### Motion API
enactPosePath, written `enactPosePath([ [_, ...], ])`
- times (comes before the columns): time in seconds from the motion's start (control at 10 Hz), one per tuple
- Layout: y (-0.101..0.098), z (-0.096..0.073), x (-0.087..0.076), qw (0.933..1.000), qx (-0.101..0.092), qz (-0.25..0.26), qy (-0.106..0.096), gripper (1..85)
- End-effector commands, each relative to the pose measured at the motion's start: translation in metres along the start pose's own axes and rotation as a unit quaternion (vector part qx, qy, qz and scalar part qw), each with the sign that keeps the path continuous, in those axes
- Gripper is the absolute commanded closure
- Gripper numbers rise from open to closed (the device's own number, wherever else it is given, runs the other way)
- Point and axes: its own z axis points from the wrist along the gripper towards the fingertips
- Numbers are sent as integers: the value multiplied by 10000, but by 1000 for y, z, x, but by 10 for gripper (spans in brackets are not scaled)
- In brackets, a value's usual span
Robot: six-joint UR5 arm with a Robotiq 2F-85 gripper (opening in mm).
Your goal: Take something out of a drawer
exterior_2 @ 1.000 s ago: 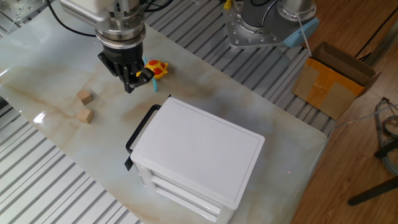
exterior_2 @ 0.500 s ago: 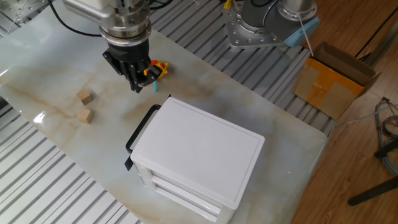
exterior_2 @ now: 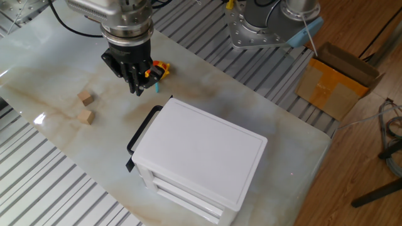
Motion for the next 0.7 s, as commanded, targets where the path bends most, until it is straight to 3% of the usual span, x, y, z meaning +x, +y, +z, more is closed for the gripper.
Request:
enactPosePath([
  [0.0, 4, -12, -5, 9996, 4, -290, 71, 590],
  [0.3, 6, 7, -26, 9997, -31, -205, -101, 590],
  [0.6, 13, 7, -21, 9984, -171, -539, -10, 583],
])
